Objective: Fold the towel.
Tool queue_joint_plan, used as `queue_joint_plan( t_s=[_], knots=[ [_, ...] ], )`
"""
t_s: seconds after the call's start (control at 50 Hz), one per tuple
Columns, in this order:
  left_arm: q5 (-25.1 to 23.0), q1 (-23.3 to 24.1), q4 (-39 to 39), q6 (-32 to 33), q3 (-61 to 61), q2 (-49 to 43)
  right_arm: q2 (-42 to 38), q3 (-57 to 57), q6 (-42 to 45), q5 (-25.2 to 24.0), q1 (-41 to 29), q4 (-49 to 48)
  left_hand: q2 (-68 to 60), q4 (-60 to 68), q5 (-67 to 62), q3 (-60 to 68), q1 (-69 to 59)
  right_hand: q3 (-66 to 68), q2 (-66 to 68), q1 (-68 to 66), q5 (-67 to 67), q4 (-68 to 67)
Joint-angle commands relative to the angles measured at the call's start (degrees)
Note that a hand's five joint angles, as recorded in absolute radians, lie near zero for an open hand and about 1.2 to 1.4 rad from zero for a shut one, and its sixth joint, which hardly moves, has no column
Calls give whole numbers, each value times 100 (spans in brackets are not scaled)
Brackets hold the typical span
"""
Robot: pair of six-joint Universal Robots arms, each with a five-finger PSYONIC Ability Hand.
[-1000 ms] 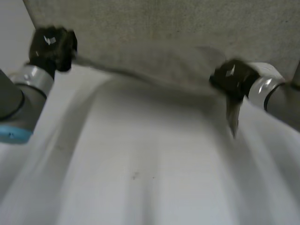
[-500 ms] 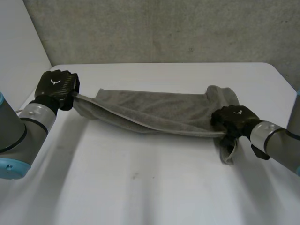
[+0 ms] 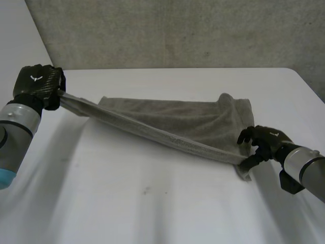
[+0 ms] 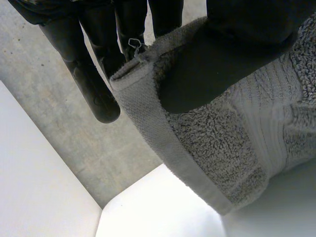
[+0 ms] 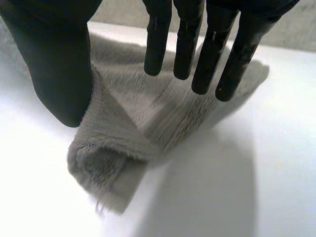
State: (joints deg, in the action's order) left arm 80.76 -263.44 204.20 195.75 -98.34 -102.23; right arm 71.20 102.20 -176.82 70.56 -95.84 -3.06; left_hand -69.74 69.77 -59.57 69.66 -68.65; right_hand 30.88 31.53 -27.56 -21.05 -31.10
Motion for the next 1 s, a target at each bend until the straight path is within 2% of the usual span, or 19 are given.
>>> queue_joint_plan(
  t_s=[0.02,0.1,0.14,0.16,0.18,0.2,0.22,0.36,0.4,0.42,0.46,0.48,0.56,0.64,0.68,0.74,0.82,0.9,1.0],
  knots=[
    [-7,48,-3,-11,-150,54,334,37,43,19,-40,16,-1026,1023,-1043,1034,-1135,409,345,-741,-393,-388],
    [-7,56,-3,-2,-168,63,298,125,69,2,-57,-10,-1026,1023,-1043,1034,-1135,998,934,-1330,-982,-977],
    [-7,56,-3,-11,-185,80,115,125,86,-7,-57,-1,-1026,1023,-1043,1034,-1135,2386,2321,-2717,-2369,-2364],
    [-7,56,-3,-11,-185,80,114,125,87,-7,-57,-1,-1026,1023,-1043,1034,-1135,2395,2330,-2726,-2378,-2373],
    [1,56,-12,-11,-185,89,-8,99,87,-7,-49,7,-1026,1023,-1043,1034,-1135,3594,3529,-3926,-3577,-3572],
    [2,56,-12,-11,-185,89,-9,99,87,-7,-49,7,-1026,1023,-1043,1034,-1135,3606,3541,-3938,-3589,-3584],
    [2,65,-12,-2,-194,89,-79,46,87,-7,-31,16,-1026,1023,-1043,1034,-1135,4899,4834,-5231,-4882,-4877],
    [2,74,-179,7,-291,247,-18,-226,262,-69,74,113,-1026,1023,-1043,1034,-1135,4912,4847,-5244,-4895,-4890],
    [2,74,-415,7,-308,431,611,-454,865,-86,127,453,-1026,1023,-1043,1034,-1135,4912,4847,-5244,-4895,-4890],
    [2,74,-416,7,-308,432,615,-455,869,-86,127,456,-1026,1023,-1043,1034,-1135,4912,4847,-5244,-4895,-4890],
    [-7,74,-749,-2,-352,738,1393,-612,1778,-121,232,1138,-1026,1023,-1043,1034,-1135,4912,4847,-5244,-4895,-4890],
    [-7,74,-750,-2,-352,740,1397,-613,1783,-121,233,1141,-1026,1023,-1043,1034,-1135,4912,4847,-5244,-4895,-4890],
    [2,48,-1215,-19,-413,1370,2142,-1077,2686,-86,356,1851,-1026,1023,-1043,1034,-1135,4912,4847,-5244,-4895,-4890],
    [2,4,-1488,-28,-449,1821,2522,-1492,2811,-69,373,2213,-1026,1023,-1043,1034,-1135,4912,4847,-5244,-4895,-4890],
    [2,-14,-1716,-55,-449,2144,2653,-1912,2872,-112,391,2755,-1026,1023,-1043,1034,-1135,4912,4847,-5244,-4895,-4890],
    [2,-5,-1883,-107,-466,2225,2593,-2177,3065,-130,426,3283,-1026,1023,-1043,1034,-1135,4912,4847,-5244,-4895,-4890],
    [-7,-23,-1919,-125,-510,2190,2373,-2125,3523,-104,417,3514,-1026,1023,-1043,1034,-1135,4912,4847,-5244,-4895,-4890],
    [-7,-32,-1928,-116,-572,1727,1540,-2002,4198,19,365,3558,-1026,1023,-1043,1034,-1135,4912,4847,-5244,-4895,-4890],
    [-7,13,-1919,-90,-511,996,608,-2054,4279,159,347,3497,-1026,1023,-1043,1034,-1135,4912,4847,-5244,-4895,-4890]
  ],
)
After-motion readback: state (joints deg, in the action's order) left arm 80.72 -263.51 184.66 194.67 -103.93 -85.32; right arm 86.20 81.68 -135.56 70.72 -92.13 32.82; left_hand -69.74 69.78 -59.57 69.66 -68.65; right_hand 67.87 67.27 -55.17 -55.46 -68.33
